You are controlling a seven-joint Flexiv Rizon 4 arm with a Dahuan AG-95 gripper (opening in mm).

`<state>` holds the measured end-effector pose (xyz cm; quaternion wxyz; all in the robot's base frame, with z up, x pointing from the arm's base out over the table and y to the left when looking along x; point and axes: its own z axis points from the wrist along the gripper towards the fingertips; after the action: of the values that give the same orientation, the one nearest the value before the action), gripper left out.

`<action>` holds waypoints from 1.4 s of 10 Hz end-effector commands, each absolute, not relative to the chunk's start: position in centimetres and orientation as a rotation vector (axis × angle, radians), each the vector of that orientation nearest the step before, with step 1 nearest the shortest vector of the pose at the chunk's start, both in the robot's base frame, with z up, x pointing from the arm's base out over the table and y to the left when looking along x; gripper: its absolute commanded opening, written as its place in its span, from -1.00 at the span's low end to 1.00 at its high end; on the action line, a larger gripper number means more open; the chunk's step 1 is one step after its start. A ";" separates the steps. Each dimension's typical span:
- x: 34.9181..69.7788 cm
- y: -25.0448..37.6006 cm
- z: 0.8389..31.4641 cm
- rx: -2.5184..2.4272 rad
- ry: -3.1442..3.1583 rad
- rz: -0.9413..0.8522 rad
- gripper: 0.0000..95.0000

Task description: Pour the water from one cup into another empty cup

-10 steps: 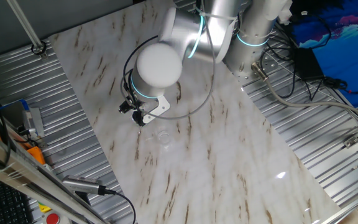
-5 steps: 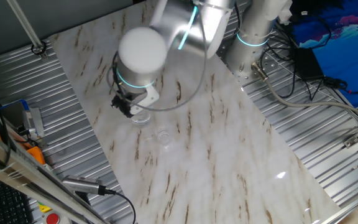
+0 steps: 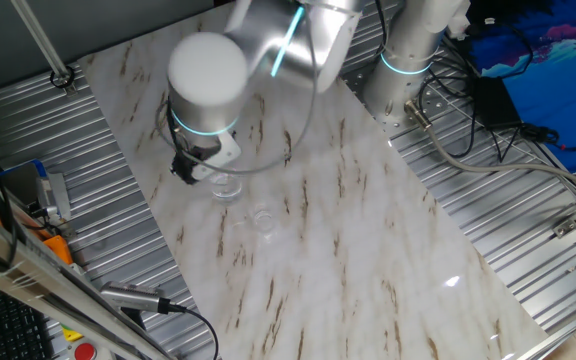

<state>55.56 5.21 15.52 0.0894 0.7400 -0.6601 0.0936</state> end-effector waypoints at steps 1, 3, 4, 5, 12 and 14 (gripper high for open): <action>58.6 10.5 15.9 1.948 -2.272 0.151 -1.00; 59.7 15.7 16.1 1.795 -2.401 0.174 -1.00; 59.9 17.8 16.0 1.749 -2.443 0.176 -1.00; 59.9 18.8 15.9 1.704 -2.494 0.156 -1.00; 59.9 18.8 15.9 1.386 -2.717 0.160 -1.00; 59.8 16.8 16.7 1.398 -2.721 0.112 -1.00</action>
<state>59.93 16.92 16.60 0.0438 0.4504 -0.8908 0.0418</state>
